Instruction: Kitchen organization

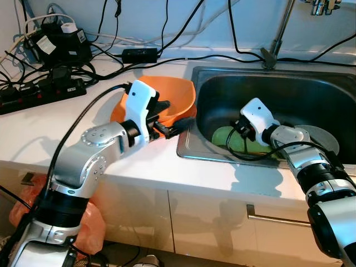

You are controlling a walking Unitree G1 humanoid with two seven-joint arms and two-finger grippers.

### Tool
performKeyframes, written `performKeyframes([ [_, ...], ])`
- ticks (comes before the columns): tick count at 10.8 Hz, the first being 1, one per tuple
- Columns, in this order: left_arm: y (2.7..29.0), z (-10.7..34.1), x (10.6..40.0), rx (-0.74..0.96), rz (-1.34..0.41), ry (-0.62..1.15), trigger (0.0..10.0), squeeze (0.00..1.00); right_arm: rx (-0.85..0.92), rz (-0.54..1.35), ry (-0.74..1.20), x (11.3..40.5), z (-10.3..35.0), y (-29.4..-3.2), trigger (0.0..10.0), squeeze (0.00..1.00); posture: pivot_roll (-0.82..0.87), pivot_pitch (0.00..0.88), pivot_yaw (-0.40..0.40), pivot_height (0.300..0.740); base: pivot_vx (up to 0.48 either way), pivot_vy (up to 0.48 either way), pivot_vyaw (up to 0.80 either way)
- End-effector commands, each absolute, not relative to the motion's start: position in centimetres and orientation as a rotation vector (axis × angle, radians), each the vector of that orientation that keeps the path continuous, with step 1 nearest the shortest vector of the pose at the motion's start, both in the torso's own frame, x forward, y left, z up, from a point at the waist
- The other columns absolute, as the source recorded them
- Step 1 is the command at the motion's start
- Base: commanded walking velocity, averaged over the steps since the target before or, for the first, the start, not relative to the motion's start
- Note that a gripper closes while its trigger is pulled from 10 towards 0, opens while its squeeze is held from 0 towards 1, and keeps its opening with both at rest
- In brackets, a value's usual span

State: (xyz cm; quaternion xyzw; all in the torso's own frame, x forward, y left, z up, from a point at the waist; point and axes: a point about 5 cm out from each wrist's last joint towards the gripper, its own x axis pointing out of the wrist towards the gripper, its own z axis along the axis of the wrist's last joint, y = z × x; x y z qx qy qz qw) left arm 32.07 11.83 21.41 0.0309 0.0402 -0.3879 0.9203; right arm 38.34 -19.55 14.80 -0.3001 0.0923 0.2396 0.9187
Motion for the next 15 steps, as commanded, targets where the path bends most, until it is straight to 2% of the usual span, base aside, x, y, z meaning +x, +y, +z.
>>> performKeyframes([
  [1,12.2,22.1,32.4,0.09,-0.781,0.056,10.0,0.0,-0.666,0.494,0.123,38.8,16.4,-19.1,10.0,1.0,0.21,0.021,0.08,0.74,0.0,0.0,0.0],
  [4,13.9,22.8,33.8,0.141,-0.626,-0.002,10.0,0.0,-0.627,0.457,-0.009,39.3,18.7,-18.3,10.0,1.0,0.21,0.023,0.074,0.74,0.0,0.0,0.0],
  [7,18.4,23.8,35.4,0.175,-0.33,-0.038,10.0,0.0,-0.454,0.455,-0.155,39.2,21.3,-16.3,10.0,1.0,0.21,0.027,0.071,0.74,0.0,0.0,0.0],
  [8,19.6,23.3,35.7,0.17,-0.262,-0.002,10.0,0.0,-0.401,0.525,-0.206,38.6,22.1,-14.8,10.0,0.92,0.21,0.03,0.072,0.74,0.0,0.0,0.0],
  [9,20.9,22.5,36.1,0.178,-0.179,0.049,10.0,0.0,-0.312,0.669,-0.299,36.9,23.5,-12.5,10.0,0.0,0.21,0.033,0.075,0.74,0.0,0.0,0.0],
  [12,21.1,21.1,37.1,0.055,-0.153,0.148,10.0,0.0,-0.289,0.84,-0.367,33.7,24.3,-9.7,10.0,0.0,0.2,0.039,0.082,0.74,0.0,0.0,0.0],
  [14,20.1,21.1,37.9,-0.103,-0.206,0.184,10.0,0.0,-0.261,0.887,-0.342,32.3,24.6,-9.5,10.0,0.0,0.18,0.043,0.089,0.74,0.0,0.0,0.0],
  [15,19.8,21.1,38.0,-0.125,-0.221,0.194,10.0,0.0,-0.259,0.888,-0.334,32.1,24.6,-9.6,10.0,0.0,0.18,0.044,0.091,0.74,0.0,0.0,0.0],
])
